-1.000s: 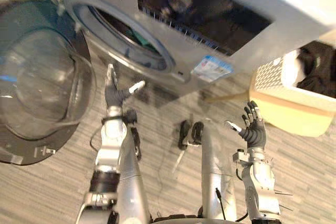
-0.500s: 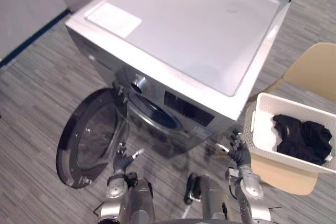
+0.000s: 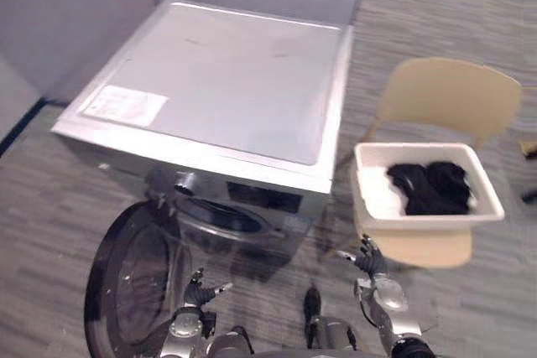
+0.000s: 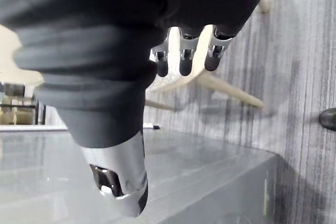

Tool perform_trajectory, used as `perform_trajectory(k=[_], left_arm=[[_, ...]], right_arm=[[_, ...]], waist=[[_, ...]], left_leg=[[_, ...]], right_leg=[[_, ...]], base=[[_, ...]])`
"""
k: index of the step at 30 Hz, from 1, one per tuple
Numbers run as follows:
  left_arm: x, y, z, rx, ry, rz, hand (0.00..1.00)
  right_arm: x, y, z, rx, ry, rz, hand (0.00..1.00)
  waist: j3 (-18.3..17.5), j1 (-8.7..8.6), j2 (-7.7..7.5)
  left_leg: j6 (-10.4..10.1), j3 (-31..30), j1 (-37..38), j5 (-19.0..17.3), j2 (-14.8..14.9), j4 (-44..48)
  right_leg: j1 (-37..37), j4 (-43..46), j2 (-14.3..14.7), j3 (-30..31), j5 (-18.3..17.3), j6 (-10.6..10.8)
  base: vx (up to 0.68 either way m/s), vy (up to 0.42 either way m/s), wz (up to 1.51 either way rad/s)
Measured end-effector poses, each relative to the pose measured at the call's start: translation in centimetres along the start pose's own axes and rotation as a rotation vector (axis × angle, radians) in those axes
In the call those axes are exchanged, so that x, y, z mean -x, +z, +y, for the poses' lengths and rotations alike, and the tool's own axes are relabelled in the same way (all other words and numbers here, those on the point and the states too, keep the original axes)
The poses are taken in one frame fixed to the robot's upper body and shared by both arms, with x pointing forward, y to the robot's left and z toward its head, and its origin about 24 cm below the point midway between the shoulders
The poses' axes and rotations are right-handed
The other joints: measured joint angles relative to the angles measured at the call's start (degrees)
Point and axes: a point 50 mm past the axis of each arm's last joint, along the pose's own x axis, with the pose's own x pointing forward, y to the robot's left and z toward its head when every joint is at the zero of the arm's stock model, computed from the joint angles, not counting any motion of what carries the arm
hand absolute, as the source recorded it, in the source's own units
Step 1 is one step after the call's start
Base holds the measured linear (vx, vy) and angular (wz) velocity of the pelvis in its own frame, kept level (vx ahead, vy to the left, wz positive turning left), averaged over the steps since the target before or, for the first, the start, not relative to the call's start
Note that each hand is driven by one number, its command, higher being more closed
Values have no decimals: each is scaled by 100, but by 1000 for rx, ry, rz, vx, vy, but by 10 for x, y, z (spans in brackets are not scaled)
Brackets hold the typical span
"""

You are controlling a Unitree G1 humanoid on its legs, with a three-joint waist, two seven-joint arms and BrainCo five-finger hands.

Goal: Pick up the laundry basket with both hands and put the clothes into the washing machine.

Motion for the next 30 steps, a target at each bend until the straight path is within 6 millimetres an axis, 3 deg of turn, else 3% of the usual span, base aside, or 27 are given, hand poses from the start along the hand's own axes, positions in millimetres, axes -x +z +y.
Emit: perform_trajectory(k=[1,2,3,4,5,6,7,9,10,11,12,13,14,15,16,18,19,20,21,22,23,24,26,27,28,29,30], left_arm=[[0,-3,7,-2,20,12,0],[1,-8,10,8,31,33,0],[4,-18,17,20,48,67,0],[6,-22,14,25,40,78,0],[7,-25,10,21,23,89,0],[7,-24,6,15,7,86,0],[8,-24,0,23,-5,90,0],[8,-23,-5,34,-16,96,0],[9,-22,-16,31,-46,95,0],[12,-23,-25,50,-71,94,0],[13,-21,-28,55,-75,86,0],[12,-16,-29,54,-92,60,0],[13,-16,-29,53,-97,58,0],[12,-12,-30,51,-103,39,0],[13,-9,-32,50,-116,21,0],[12,-7,-33,54,-132,4,0],[12,-5,-33,57,-132,-10,0],[12,-2,-31,60,-124,-27,0],[11,-2,-30,59,-119,-30,0],[9,1,-24,52,-105,-40,0],[8,0,-17,69,-78,-39,0],[8,-3,-15,77,-68,-25,0],[13,-21,-12,74,-54,47,0],[15,-28,-7,51,-49,68,0],[15,-31,-1,10,-47,72,0],[15,-32,1,-1,-41,78,0],[16,-35,1,-9,-35,94,0]], right_arm=[[-2,7,-1,-22,28,-34,0],[-4,11,1,-10,36,-49,0],[-7,19,10,-10,52,-79,0],[-10,25,10,-12,39,-96,0],[-10,25,4,1,14,-102,0],[-10,22,-2,17,1,-93,0],[-12,19,-7,31,-8,-74,0],[-13,10,-13,47,-27,-28,0],[-13,0,-22,67,-48,24,0],[-10,-15,-32,84,-71,95,0],[-9,-20,-39,79,-95,123,0],[-5,-32,-54,78,-143,193,0],[-3,-36,-60,76,-163,216,0],[-1,-40,-70,80,-192,246,0],[0,-41,-76,80,-210,256,0],[-4,-35,-73,76,-205,238,0],[-9,-26,-70,82,-214,207,0],[-13,-21,-60,96,-197,187,0],[-15,-17,-55,101,-179,172,0],[-18,-9,-41,115,-131,125,0],[-22,1,-28,126,-89,82,0],[-23,2,-23,129,-74,75,0],[-18,-6,-15,133,-55,83,0],[-14,-10,-11,130,-45,82,0],[-10,-16,-12,146,-43,96,0],[-8,-19,-15,151,-49,103,0],[-5,-24,-20,162,-61,118,0]], waist=[[53,-19,-93],[71,-14,-102],[44,145,-101],[134,256,-16],[74,154,-108],[52,93,-133],[56,95,-130],[162,93,38],[303,112,266],[364,136,384],[377,156,423],[419,248,497],[451,283,467],[473,332,590],[519,401,623],[529,428,689],[541,502,742],[539,724,699],[522,810,634],[514,851,510],[618,928,469],[641,1010,436],[634,1001,418],[630,931,278],[669,807,97],[691,764,61],[702,693,57]], left_leg=[[37,270,-9,-236,60,497],[201,368,-34,-306,177,682],[539,400,14,-614,79,301],[365,676,191,-338,186,140],[164,1126,232,-383,287,399],[54,1337,249,-473,405,575],[-52,1675,240,-648,685,995],[-27,1889,259,-876,1244,1747],[237,1505,98,-838,1689,2423],[534,627,-189,-892,1740,3086],[473,99,-367,-917,1575,3279],[250,-1182,-786,-1023,865,3471],[181,-1560,-927,-1063,569,3460],[178,-2015,-1205,-1066,102,3406],[178,-2239,-1517,-1061,-228,3114],[181,-2215,-1838,-1009,-525,2369],[266,-2157,-2025,-633,-691,1610],[516,-2140,-2002,119,-834,1194],[712,-2137,-1931,333,-909,1045],[827,-2165,-1908,358,-982,1094],[1095,-2125,-1982,145,-907,1535],[1225,-2019,-2075,-12,-886,1816],[1071,-2067,-1623,-292,-904,1497],[1083,-2174,-1274,-439,-1058,1301],[1203,-2352,-1036,-609,-1242,1242],[1228,-2492,-929,-706,-1326,1264],[1238,-2741,-658,-801,-1402,1243]], right_leg=[[-21,363,-54,-480,123,-199],[-36,270,111,-395,334,-518],[58,-541,626,224,926,-416],[93,-123,633,-61,370,-544],[149,1064,128,-569,-584,-324],[242,1344,-78,-601,-949,150],[433,1189,-119,-413,-1168,435],[596,660,412,-13,-1093,423],[800,227,895,342,-910,277],[896,29,1173,762,-821,199],[913,-26,1249,973,-788,176],[993,-172,1375,1459,-711,137],[1055,-263,1413,1642,-673,126],[1298,-547,1501,1940,-562,152],[1533,-882,1564,2174,-453,226],[1779,-1212,1574,2336,-440,296],[1955,-1435,1568,2362,-476,365],[2092,-1604,1518,2490,-457,457],[2136,-1669,1463,2597,-455,478],[2089,-1657,1337,2674,-459,486],[2139,-1524,1334,2794,-478,573],[2135,-1327,1341,2830,-523,649],[1851,103,1275,2668,-967,1208],[1280,1741,1020,2500,-1012,1463],[682,3181,705,2381,-779,1619],[493,3721,540,2286,-837,1496],[225,4288,283,2115,-1017,1172]], base=[[-123,-4,-156],[-237,-30,-233],[-281,-86,-276],[-301,-104,-299],[-171,-110,-222],[-43,-150,-189],[31,-237,-179],[42,-271,-173],[28,-245,-180],[48,-218,-180],[122,-123,-217],[143,-61,-178],[261,-61,-190],[280,-24,-134],[290,-2,-114],[237,58,-67],[385,121,-76],[434,121,-72],[451,100,-57],[482,89,-39],[466,95,-38],[454,100,-44],[425,81,-9],[539,70,62],[555,60,87],[678,27,102],[679,2,100]])
